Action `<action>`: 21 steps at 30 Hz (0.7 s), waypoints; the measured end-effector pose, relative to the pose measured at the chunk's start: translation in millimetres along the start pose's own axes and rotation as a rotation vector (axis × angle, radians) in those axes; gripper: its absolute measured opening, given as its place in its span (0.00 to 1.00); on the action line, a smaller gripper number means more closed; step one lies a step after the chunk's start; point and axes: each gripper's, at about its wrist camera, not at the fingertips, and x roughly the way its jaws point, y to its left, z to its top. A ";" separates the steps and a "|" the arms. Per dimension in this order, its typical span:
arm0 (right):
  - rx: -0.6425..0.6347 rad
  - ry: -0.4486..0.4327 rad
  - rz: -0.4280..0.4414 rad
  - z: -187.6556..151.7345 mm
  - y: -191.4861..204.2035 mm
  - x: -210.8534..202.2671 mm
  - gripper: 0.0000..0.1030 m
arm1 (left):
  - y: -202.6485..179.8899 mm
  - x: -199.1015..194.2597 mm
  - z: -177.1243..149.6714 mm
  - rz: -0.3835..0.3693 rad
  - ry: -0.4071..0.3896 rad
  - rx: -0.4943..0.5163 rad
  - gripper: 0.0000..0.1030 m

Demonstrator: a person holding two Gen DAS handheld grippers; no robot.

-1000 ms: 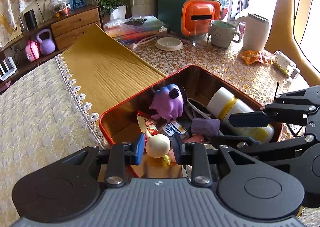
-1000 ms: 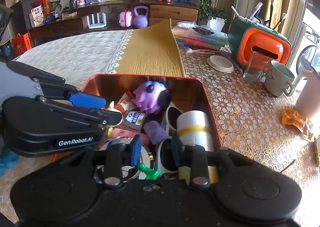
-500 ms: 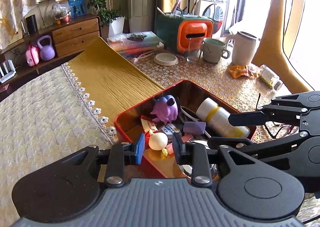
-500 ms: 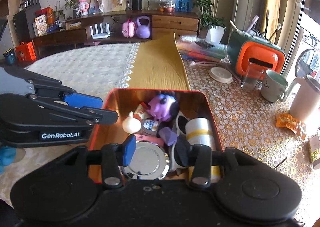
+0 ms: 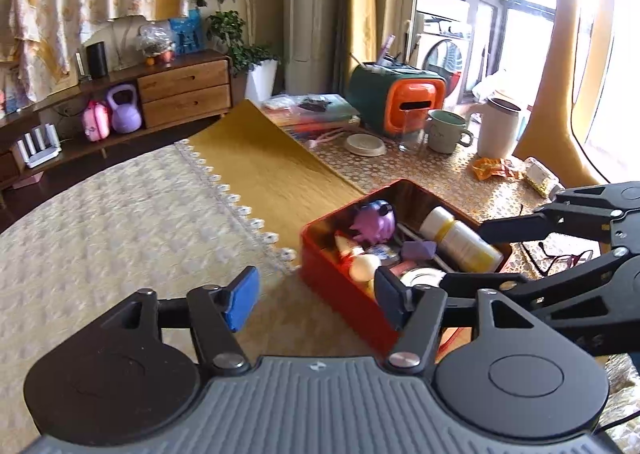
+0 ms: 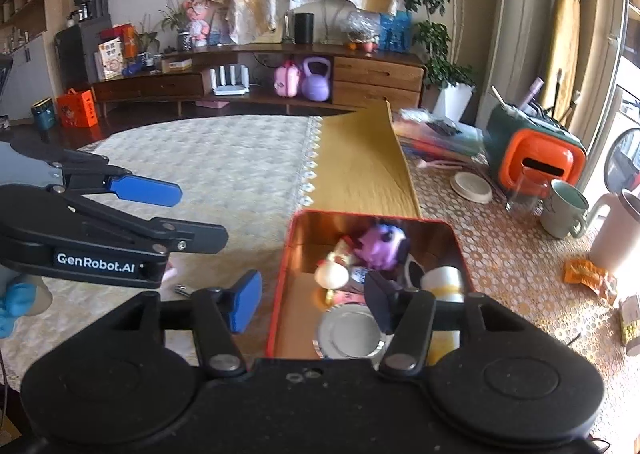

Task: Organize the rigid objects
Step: 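Withdraw both tools from the tin toward the pink soap dish and nail clippers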

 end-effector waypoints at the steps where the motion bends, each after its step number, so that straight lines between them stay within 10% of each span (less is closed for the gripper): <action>1: -0.004 -0.003 0.003 0.2 3.1 -1.6 0.60 | 4.8 -4.1 -2.8 0.006 -0.002 -0.005 0.64; 14: -0.023 -0.001 0.037 -8.1 43.4 -4.6 0.72 | 60.1 -49.2 -43.1 0.090 0.001 -0.041 0.75; 21: -0.054 -0.010 0.063 -14.7 61.0 2.0 0.98 | 70.0 -52.6 -65.9 0.103 0.004 -0.024 0.80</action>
